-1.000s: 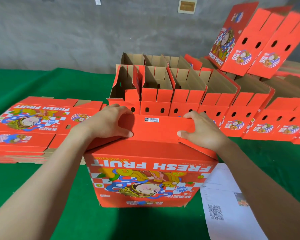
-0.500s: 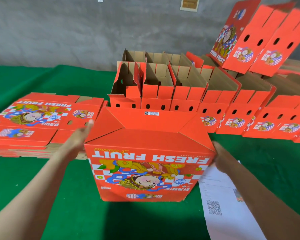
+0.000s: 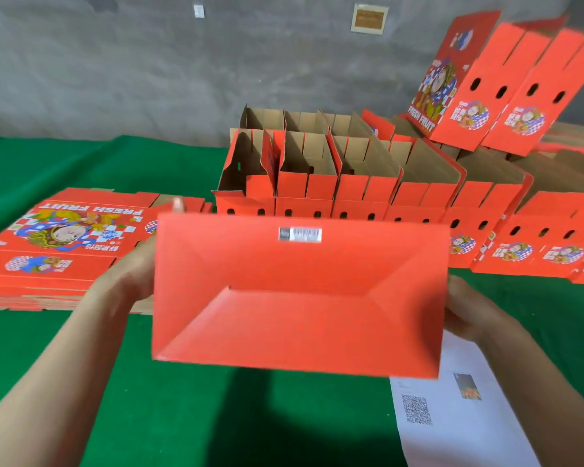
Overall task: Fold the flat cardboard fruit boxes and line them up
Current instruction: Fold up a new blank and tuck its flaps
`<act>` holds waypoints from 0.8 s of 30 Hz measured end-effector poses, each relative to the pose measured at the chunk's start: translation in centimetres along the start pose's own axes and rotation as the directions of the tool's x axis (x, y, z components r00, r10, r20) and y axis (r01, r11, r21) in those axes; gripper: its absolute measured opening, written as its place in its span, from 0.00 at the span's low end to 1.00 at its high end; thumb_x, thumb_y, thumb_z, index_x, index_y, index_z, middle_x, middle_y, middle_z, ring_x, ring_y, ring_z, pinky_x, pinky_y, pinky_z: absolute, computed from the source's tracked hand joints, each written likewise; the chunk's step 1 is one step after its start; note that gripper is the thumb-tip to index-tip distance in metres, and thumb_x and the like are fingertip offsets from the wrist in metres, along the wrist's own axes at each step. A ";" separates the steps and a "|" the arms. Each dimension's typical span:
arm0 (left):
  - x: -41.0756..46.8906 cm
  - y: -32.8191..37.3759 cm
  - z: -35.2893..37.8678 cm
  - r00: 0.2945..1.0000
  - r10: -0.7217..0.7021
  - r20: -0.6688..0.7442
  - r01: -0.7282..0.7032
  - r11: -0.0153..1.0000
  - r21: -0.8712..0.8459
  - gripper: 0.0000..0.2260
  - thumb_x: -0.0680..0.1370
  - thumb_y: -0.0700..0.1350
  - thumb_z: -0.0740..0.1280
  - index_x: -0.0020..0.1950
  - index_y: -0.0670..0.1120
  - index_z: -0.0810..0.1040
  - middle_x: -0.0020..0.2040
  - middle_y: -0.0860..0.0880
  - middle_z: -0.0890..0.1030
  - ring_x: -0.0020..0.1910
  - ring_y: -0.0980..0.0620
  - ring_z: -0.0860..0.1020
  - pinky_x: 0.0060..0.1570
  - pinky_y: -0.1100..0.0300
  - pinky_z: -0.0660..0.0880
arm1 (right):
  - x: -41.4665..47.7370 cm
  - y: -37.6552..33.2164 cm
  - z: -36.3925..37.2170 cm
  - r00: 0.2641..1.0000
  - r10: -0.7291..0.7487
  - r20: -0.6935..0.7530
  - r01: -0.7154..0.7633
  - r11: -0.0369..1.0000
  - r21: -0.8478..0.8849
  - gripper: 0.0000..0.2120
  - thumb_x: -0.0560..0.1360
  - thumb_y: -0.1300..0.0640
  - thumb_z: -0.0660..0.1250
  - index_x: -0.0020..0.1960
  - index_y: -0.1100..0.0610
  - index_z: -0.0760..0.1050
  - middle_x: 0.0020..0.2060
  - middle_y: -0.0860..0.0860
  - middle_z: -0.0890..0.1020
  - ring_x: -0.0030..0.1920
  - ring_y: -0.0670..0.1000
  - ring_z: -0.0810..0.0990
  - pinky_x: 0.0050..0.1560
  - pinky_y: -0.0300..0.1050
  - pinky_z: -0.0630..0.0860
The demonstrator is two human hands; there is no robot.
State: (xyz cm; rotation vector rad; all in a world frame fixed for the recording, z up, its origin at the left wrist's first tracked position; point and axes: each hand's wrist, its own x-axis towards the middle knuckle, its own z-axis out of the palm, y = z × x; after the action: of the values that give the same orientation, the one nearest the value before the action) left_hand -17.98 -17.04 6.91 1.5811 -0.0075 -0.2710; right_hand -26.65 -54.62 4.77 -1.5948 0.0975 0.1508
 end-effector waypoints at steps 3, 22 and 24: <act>-0.3 0.9 0.3 0.987 -0.058 0.149 0.081 0.985 -0.152 0.16 0.67 0.57 0.64 0.36 0.45 0.83 0.29 0.46 0.82 0.23 0.52 0.79 0.24 0.64 0.76 | -0.8 -0.7 -0.3 0.991 -0.129 0.044 0.131 0.991 -0.042 0.15 0.75 0.57 0.64 0.50 0.37 0.82 0.43 0.43 0.85 0.38 0.41 0.83 0.32 0.34 0.77; 4.3 3.7 2.2 0.679 0.642 -0.357 -0.430 0.742 0.515 0.25 0.80 0.47 0.63 0.75 0.43 0.62 0.74 0.45 0.65 0.72 0.55 0.64 0.70 0.62 0.60 | -0.5 -7.0 0.7 0.830 -0.558 -0.017 0.533 0.800 -0.276 0.28 0.61 0.65 0.78 0.48 0.36 0.75 0.40 0.51 0.80 0.38 0.49 0.79 0.47 0.52 0.79; 4.9 3.7 3.5 0.665 0.549 -0.506 -0.345 0.827 0.444 0.38 0.74 0.53 0.71 0.75 0.36 0.58 0.74 0.36 0.62 0.74 0.42 0.60 0.73 0.49 0.58 | 0.4 -8.4 1.1 0.770 -0.636 -0.049 0.583 0.732 -0.352 0.31 0.64 0.70 0.76 0.49 0.35 0.73 0.47 0.57 0.76 0.38 0.49 0.78 0.45 0.48 0.79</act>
State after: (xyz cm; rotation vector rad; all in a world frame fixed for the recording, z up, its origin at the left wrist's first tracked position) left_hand -13.29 -21.48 9.70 1.8613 0.0657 0.6980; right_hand -24.97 -53.29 12.95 -1.8804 -0.3492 -0.5170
